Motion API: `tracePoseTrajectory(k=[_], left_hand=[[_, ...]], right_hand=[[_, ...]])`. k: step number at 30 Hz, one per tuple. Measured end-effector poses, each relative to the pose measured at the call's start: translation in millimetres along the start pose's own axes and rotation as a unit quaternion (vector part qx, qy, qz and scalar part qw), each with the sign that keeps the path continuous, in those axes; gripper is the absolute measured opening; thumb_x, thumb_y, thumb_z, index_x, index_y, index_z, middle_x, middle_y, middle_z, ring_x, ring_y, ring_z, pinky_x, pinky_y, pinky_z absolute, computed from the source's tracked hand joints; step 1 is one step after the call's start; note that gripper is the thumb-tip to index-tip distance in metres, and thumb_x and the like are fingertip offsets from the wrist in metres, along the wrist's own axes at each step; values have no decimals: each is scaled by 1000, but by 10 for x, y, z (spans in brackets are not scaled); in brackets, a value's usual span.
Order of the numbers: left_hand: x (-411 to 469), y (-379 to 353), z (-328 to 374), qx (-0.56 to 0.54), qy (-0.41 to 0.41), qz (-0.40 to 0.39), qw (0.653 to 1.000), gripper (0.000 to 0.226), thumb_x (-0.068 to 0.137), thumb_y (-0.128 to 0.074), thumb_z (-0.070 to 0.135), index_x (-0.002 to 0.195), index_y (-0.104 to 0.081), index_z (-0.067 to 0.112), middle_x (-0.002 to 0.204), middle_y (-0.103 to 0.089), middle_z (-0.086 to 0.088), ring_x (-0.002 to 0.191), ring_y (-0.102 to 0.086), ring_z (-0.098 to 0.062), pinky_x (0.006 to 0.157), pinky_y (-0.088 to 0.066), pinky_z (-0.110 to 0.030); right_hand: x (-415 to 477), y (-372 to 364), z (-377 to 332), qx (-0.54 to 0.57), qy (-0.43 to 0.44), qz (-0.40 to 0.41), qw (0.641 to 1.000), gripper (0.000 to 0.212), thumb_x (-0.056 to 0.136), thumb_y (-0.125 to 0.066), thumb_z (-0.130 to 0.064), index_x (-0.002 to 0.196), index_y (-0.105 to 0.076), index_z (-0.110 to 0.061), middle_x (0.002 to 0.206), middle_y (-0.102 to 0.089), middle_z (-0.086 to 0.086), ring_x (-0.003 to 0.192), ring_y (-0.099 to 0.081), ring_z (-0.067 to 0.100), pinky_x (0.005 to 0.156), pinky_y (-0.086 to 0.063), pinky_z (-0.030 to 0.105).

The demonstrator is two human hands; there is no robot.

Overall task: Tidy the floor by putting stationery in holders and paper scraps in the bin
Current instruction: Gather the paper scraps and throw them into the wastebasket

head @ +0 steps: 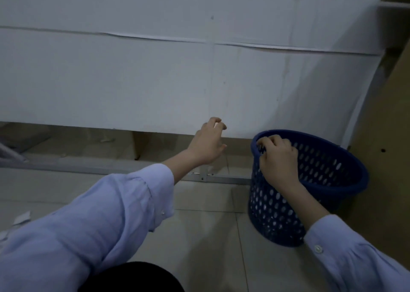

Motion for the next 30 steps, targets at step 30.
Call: tracePoseTrajectory(k=[30], left_hand=[[-2838,1688,-2394,138,282,-8,949,45,87,-64,27,126,-49,10,133,-42,-10,115,-50,-28,95,-45,-39]], right_hand=[[-668,-568,-3865,60,351,-255,899,56,83,-58,-35,136,-39,-32,139,-40,5,133,-27,30,110,-15,58]])
Point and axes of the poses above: each hand's wrist, its own x-axis towards the middle knuckle, its own y-axis out of the back of the hand, z = x × y, the point moved 2 cm from there along x, towards the middle knuckle
